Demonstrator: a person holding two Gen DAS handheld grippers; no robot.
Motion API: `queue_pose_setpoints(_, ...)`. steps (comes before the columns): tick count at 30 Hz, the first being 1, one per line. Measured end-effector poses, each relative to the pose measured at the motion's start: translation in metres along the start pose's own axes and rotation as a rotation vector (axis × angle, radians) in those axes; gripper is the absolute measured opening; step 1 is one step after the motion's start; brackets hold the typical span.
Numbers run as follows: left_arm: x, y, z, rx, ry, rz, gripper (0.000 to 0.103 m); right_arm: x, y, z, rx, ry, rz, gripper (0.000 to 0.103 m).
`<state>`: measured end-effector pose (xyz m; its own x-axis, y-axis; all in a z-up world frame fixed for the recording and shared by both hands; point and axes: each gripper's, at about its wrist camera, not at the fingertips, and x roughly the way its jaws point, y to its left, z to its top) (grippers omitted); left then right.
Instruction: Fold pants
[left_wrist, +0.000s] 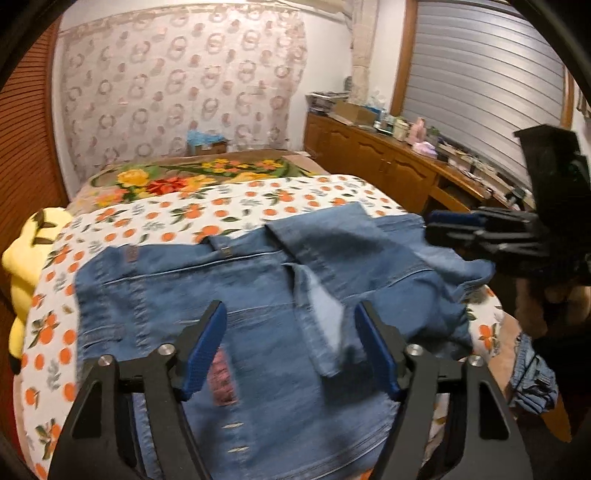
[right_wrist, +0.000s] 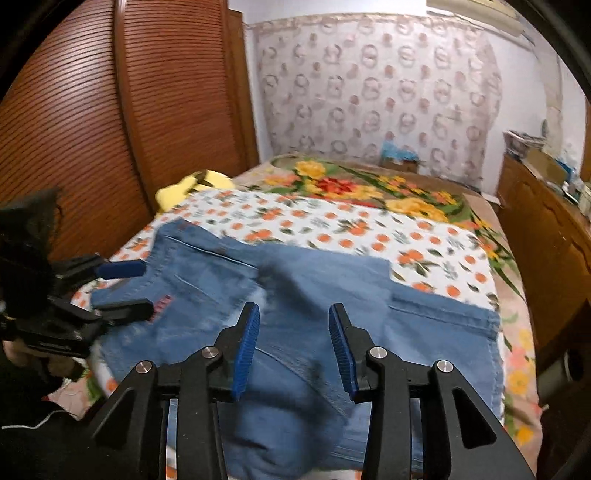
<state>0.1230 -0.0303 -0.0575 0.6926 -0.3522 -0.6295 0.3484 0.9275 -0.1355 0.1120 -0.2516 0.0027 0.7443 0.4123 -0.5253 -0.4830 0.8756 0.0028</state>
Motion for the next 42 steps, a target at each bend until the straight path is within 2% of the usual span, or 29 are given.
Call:
queue_pose_setpoints(3, 0.013, -0.01, 0.003, 0.018, 0.032, -0.033, 0.063, 0.005, -0.002, 0.0, 0.011, 0.019, -0.024, 0.041)
queue_pose_setpoints(6, 0.029, -0.019, -0.003, 0.027, 0.087, -0.065, 0.061, 0.006, -0.005, 0.001, 0.018, 0.031, -0.04, 0.041)
queue_pose_setpoints(8, 0.037, -0.023, -0.008, 0.031, 0.113, -0.074, 0.06, 0.006, -0.007, 0.004, 0.022, 0.035, -0.044, 0.041)
queue_pose_setpoints(12, 0.05, -0.026, -0.021, 0.019, 0.165, -0.081, 0.052, 0.013, -0.007, 0.015, 0.018, 0.036, -0.044, 0.041)
queue_pose_setpoints(16, 0.052, -0.028, -0.028, 0.01, 0.177, -0.076, 0.049, 0.037, -0.01, 0.03, 0.009, 0.033, -0.05, 0.05)
queue_pose_setpoints(26, 0.045, -0.034, -0.041, 0.017, 0.176, -0.062, 0.049, 0.116, -0.032, 0.035, 0.075, 0.168, -0.097, 0.051)
queue_pose_setpoints(32, 0.041, -0.035, -0.047, -0.01, 0.176, -0.088, 0.031, 0.126, -0.044, 0.033, 0.127, 0.186, -0.056, 0.051)
queue_pose_setpoints(34, 0.041, -0.036, -0.047, -0.009, 0.179, -0.101, 0.023, 0.127, -0.044, 0.034, 0.127, 0.184, -0.036, 0.038)
queue_pose_setpoints(35, 0.04, -0.038, -0.047, -0.005, 0.177, -0.105, 0.021, 0.124, -0.042, 0.033, 0.123, 0.182, -0.016, 0.024)
queue_pose_setpoints(37, 0.036, -0.041, -0.045, 0.007, 0.166, -0.103, 0.016, 0.124, -0.041, 0.034, 0.108, 0.17, -0.017, 0.014)
queue_pose_setpoints(39, 0.026, -0.043, -0.041, 0.015, 0.134, -0.098, 0.013, 0.12, -0.042, 0.033, 0.097, 0.15, -0.008, 0.008)
queue_pose_setpoints(42, 0.008, -0.042, -0.032, 0.025, 0.086, -0.091, 0.011, 0.108, -0.04, 0.031, 0.086, 0.108, 0.016, 0.006)
